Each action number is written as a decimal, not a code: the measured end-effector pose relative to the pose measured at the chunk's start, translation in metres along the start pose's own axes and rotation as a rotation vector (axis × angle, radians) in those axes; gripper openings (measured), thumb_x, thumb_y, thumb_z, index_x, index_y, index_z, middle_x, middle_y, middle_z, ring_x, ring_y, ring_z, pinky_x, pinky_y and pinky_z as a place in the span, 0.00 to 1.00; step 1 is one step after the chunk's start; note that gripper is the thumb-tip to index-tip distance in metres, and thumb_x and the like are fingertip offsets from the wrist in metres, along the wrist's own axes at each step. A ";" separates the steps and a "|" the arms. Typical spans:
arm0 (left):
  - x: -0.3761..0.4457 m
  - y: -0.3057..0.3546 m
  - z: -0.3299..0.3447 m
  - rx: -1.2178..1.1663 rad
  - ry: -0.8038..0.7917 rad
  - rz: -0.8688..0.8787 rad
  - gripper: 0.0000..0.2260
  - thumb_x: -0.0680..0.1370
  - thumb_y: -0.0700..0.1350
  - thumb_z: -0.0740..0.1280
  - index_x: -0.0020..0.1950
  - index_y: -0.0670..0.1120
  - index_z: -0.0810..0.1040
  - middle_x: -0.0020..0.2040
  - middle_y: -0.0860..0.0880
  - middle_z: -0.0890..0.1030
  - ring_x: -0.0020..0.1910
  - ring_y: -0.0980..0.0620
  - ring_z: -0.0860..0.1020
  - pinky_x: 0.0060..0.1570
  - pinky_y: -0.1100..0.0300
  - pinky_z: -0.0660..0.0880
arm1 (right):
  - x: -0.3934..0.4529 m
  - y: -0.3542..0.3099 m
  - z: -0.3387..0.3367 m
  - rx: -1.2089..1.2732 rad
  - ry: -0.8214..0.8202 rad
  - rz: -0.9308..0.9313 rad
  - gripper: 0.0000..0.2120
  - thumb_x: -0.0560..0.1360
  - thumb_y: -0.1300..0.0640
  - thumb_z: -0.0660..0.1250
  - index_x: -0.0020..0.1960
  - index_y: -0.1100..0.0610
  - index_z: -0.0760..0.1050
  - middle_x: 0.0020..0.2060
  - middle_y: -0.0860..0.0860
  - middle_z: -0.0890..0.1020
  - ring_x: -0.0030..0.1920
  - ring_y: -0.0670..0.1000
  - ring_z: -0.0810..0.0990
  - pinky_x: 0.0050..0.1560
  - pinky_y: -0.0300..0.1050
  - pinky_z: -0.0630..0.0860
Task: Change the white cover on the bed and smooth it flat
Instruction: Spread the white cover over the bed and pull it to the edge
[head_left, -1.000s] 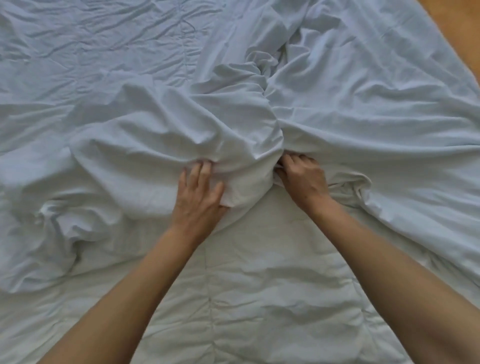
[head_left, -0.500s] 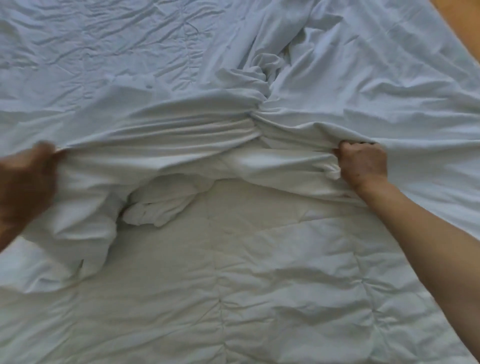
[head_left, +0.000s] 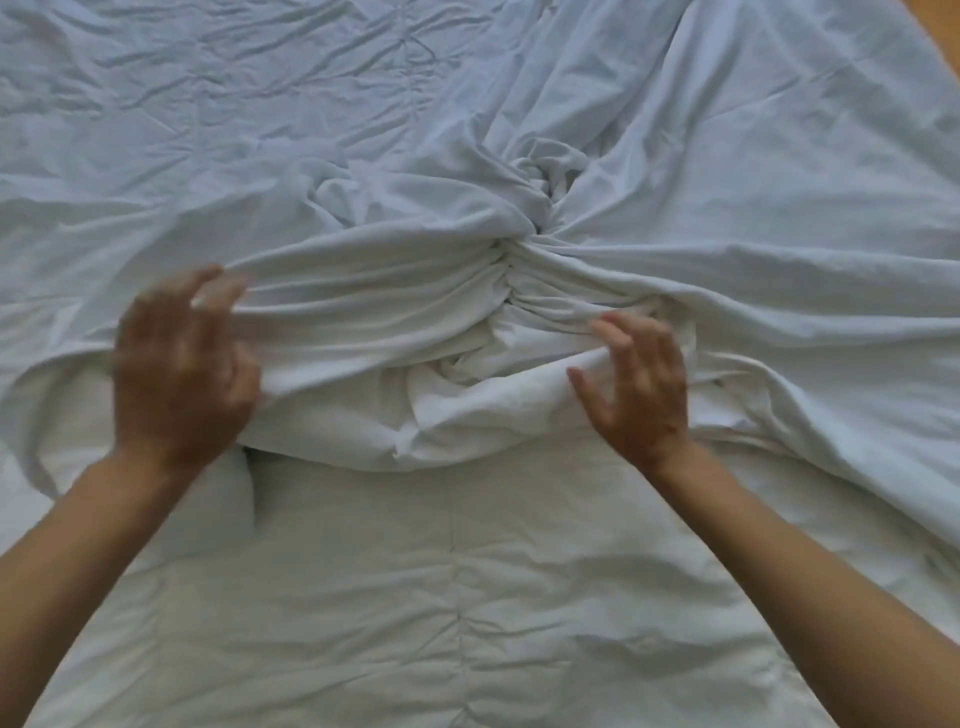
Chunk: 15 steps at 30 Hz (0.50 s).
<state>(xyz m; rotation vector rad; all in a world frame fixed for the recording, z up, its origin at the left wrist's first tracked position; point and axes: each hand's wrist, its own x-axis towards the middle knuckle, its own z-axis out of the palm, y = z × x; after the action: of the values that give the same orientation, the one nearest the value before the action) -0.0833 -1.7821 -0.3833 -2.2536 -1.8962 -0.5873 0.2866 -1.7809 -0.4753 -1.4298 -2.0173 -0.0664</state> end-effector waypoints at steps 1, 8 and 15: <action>0.008 0.029 0.001 -0.036 -0.022 0.105 0.19 0.76 0.41 0.63 0.67 0.38 0.71 0.67 0.39 0.73 0.63 0.35 0.71 0.63 0.43 0.68 | 0.002 -0.013 0.004 0.062 -0.070 -0.155 0.22 0.76 0.46 0.67 0.60 0.63 0.75 0.56 0.61 0.79 0.57 0.61 0.75 0.62 0.54 0.69; 0.054 0.087 0.066 0.217 -0.248 0.440 0.05 0.74 0.43 0.70 0.47 0.42 0.79 0.59 0.38 0.77 0.62 0.36 0.72 0.63 0.43 0.65 | 0.023 -0.029 0.044 -0.027 -0.266 -0.464 0.08 0.75 0.63 0.62 0.38 0.59 0.77 0.43 0.58 0.81 0.50 0.60 0.80 0.59 0.56 0.72; 0.091 0.040 0.028 0.181 -0.153 0.238 0.11 0.81 0.46 0.58 0.47 0.40 0.73 0.35 0.35 0.77 0.28 0.33 0.77 0.26 0.50 0.69 | -0.024 0.007 0.007 0.030 -0.315 -0.640 0.08 0.66 0.64 0.61 0.30 0.56 0.69 0.25 0.53 0.72 0.27 0.54 0.72 0.32 0.45 0.64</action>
<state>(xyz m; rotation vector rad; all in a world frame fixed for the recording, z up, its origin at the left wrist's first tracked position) -0.0267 -1.6974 -0.3687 -2.4131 -1.6306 -0.2061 0.2939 -1.7953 -0.4965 -0.7580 -2.6544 -0.0866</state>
